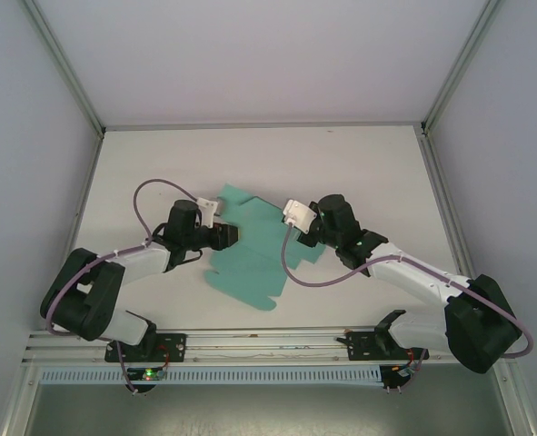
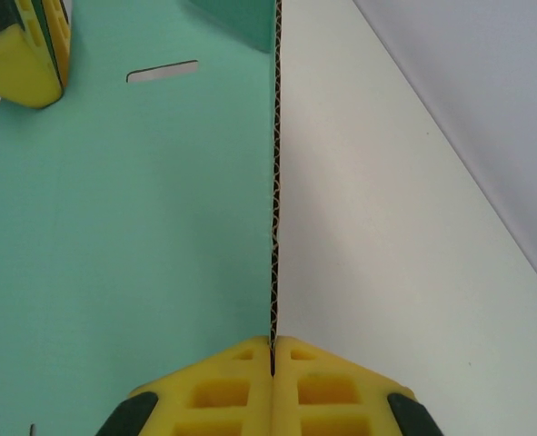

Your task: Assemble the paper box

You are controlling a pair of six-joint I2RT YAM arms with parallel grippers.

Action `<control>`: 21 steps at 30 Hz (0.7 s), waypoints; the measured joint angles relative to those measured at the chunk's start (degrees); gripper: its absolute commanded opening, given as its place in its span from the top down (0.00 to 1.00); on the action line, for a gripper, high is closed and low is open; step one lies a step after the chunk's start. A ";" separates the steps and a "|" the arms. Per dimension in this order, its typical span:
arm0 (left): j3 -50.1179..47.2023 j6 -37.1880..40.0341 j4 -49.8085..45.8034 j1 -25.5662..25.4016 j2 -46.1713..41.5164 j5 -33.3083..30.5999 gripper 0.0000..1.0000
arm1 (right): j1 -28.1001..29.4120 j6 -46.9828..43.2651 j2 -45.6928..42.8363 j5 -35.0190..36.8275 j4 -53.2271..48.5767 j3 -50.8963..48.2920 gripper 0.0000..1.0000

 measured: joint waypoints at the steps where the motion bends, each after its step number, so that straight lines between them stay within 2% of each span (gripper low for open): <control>1: 0.26 0.02 0.00 -0.02 0.22 0.04 0.72 | -0.04 0.02 0.00 0.17 0.02 0.02 1.00; 3: 0.48 0.09 0.00 -0.13 0.52 0.09 0.73 | -0.02 0.00 0.00 0.35 0.00 0.04 1.00; 8: 0.85 -1.44 -0.24 -0.85 0.55 -0.13 0.84 | 1.66 -1.16 0.00 2.34 -0.26 0.46 1.00; 13: 2.73 -5.14 -4.74 -1.99 0.37 -2.34 0.86 | 6.73 -4.13 0.35 9.86 -0.74 0.85 1.00; 21: 4.28 -5.79 -12.37 -3.19 -0.85 -7.06 0.86 | 15.98 -7.82 2.62 23.50 -1.07 1.07 1.00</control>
